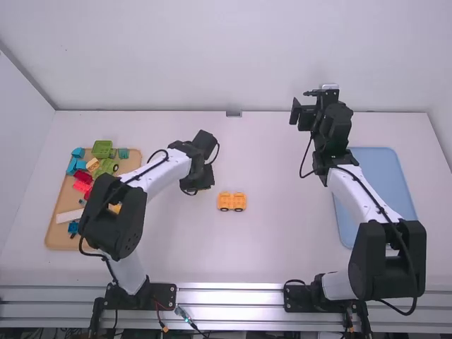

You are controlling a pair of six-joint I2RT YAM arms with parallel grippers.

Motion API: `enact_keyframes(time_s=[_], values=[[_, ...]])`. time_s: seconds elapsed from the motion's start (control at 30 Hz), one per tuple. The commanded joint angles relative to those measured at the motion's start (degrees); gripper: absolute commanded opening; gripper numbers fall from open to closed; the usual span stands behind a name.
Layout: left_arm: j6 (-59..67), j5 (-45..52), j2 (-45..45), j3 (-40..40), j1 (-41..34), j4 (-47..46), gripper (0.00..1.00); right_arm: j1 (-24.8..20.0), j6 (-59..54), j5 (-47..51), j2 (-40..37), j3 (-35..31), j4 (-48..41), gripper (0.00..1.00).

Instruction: Assemble lego blocks to make yellow taxi

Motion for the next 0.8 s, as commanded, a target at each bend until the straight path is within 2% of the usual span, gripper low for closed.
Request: enact_keyframes(time_s=[0.0,0.1,0.37,0.57,0.77], values=[[-23.67,1.57,-0.83,-2.32,0.39,-0.79,0.02,-0.50,0.20,0.13,0.57,1.92,-0.59,0.99],[-36.92,1.36,-0.83,-4.22,0.26,0.02,0.02,-0.50,0.22,0.13,0.57,1.92,-1.62,0.99],[-55.47,2.08,-0.57,-4.37,0.46,0.90,0.02,-0.28,0.20,0.13,0.57,1.92,-2.43,0.99],[-63.67,2.38,0.04,-4.37,0.22,-0.22,0.02,-0.26,0.20,0.13,0.57,1.92,-2.45,0.99],[-66.47,2.40,1.70,-4.37,0.00,0.26,0.02,-0.28,0.20,0.13,0.57,1.92,-2.43,0.99]])
